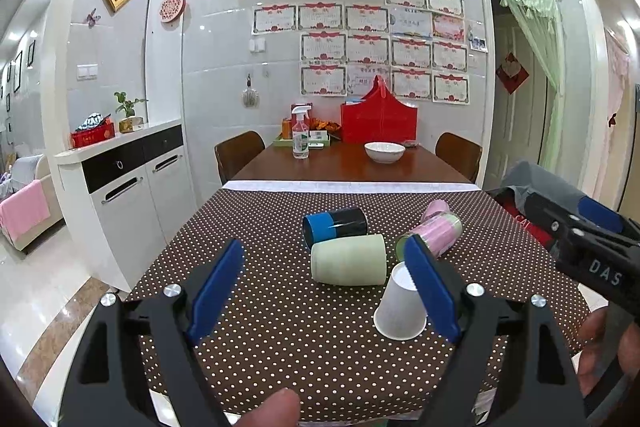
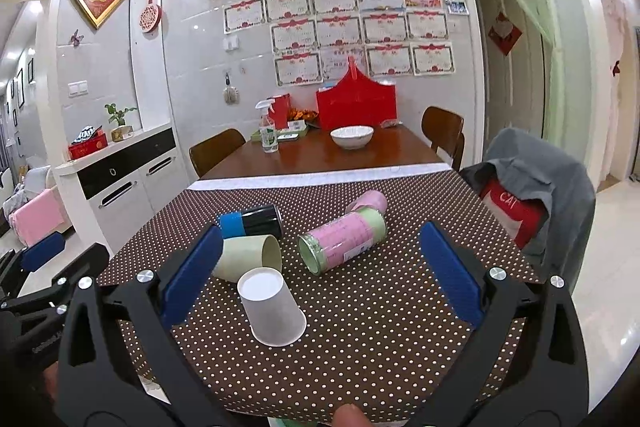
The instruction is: Flip cup upside down
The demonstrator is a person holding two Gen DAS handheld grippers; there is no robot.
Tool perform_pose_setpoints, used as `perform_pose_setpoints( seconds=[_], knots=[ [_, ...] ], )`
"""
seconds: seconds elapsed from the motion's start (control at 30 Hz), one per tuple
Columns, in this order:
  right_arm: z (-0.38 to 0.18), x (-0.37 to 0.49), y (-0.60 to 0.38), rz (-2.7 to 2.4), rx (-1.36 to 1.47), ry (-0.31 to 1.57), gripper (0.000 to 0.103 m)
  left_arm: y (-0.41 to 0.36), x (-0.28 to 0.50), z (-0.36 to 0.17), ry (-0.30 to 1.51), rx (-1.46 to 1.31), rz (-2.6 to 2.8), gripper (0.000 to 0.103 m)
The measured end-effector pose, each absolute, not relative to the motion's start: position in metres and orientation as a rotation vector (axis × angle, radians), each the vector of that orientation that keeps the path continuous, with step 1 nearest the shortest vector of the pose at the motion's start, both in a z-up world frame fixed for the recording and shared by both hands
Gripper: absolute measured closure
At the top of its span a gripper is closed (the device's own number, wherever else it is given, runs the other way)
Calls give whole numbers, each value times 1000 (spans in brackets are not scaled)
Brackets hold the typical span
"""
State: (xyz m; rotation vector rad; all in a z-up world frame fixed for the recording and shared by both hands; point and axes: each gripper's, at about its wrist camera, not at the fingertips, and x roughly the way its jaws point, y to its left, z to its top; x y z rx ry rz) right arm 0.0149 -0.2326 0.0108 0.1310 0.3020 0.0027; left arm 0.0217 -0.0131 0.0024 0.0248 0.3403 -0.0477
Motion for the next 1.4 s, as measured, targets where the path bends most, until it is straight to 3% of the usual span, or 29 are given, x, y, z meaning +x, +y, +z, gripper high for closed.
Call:
perform_pose_setpoints(
  seconds=[1.4],
  knots=[
    [20,-20,-216,-35,82,232,6,-12,-13,21,243,45,-23,20]
  ],
)
